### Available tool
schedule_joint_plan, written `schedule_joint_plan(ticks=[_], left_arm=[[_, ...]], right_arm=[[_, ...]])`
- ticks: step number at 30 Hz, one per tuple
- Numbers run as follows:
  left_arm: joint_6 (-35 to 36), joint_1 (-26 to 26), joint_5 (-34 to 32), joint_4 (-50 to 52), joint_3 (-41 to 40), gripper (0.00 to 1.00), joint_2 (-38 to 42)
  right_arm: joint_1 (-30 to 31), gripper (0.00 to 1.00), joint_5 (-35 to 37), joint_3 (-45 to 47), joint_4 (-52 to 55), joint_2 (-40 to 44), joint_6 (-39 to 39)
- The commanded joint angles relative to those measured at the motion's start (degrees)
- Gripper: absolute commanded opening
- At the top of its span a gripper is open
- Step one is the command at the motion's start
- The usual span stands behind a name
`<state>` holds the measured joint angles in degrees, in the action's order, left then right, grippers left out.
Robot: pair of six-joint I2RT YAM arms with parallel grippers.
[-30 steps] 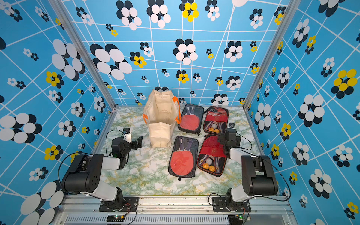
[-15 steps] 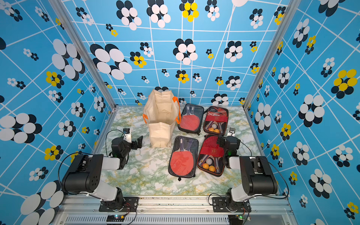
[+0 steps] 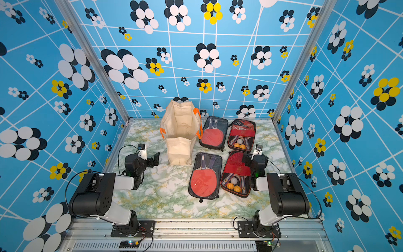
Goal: Remove the ping pong set from the canvas bag
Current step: Reset both arms
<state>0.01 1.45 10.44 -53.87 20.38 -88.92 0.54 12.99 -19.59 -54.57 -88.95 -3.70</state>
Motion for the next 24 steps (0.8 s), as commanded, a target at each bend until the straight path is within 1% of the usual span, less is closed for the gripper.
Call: schedule_joint_plan(ticks=[1, 24], left_arm=[[0.4, -0.3, -0.9, -0.6, 1.1, 1.0, -0.3], [0.5, -0.3, -0.9, -0.6, 1.0, 0.99, -0.3]], right_arm=[[0.5, 0.99, -0.7, -1.0, -1.3, -0.3, 0.7], [0.4, 0.99, -1.1, -1.1, -1.0, -0.3, 1.0]])
